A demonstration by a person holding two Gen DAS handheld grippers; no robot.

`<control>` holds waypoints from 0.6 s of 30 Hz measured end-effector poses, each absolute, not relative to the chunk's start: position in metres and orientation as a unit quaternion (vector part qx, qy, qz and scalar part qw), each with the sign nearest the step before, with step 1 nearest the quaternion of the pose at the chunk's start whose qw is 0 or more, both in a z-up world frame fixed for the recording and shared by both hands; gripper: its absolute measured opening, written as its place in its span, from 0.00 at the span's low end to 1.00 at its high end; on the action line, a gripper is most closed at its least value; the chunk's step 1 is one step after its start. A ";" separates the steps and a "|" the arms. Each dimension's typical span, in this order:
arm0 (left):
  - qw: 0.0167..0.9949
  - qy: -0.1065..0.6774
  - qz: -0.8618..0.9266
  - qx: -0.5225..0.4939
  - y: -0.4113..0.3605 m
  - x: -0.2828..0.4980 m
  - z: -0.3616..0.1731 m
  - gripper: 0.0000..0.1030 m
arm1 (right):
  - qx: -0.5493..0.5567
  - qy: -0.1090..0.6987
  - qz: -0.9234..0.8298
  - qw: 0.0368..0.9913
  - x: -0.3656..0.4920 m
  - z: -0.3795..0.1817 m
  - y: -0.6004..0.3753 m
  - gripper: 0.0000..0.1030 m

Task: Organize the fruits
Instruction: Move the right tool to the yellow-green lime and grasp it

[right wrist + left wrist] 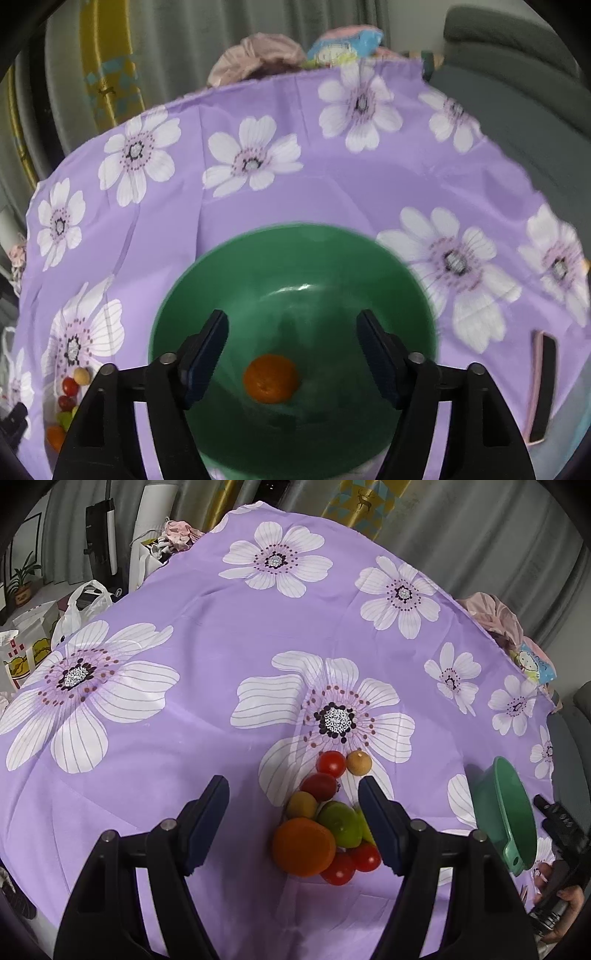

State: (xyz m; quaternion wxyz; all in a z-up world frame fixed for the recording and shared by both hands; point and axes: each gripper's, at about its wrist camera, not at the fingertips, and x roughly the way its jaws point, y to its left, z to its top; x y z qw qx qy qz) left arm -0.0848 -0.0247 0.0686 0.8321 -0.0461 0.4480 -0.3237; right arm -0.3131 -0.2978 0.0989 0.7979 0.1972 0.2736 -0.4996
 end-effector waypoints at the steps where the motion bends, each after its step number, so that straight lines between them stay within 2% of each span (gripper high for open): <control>1: 0.832 0.448 -0.324 -0.046 -0.025 -0.085 0.068 0.70 | 0.193 0.266 -0.497 0.803 -0.313 0.104 -0.293 0.74; 7: 0.832 0.451 -0.321 -0.042 -0.027 -0.085 0.066 0.71 | 0.226 0.250 -0.345 0.876 -0.285 0.114 -0.259 0.74; 14: 0.831 0.456 -0.315 -0.041 -0.028 -0.084 0.063 0.71 | 0.230 0.336 -0.187 0.894 -0.202 0.065 -0.213 0.73; 15: 0.831 0.456 -0.315 -0.042 -0.028 -0.084 0.062 0.71 | 0.232 0.349 -0.179 0.890 -0.194 0.056 -0.210 0.70; 17: 0.831 0.456 -0.316 -0.042 -0.028 -0.084 0.062 0.71 | 0.245 0.377 -0.160 0.879 -0.177 0.037 -0.208 0.54; 18: 0.831 0.456 -0.316 -0.043 -0.028 -0.084 0.062 0.71 | 0.252 0.386 -0.154 0.874 -0.172 0.029 -0.208 0.53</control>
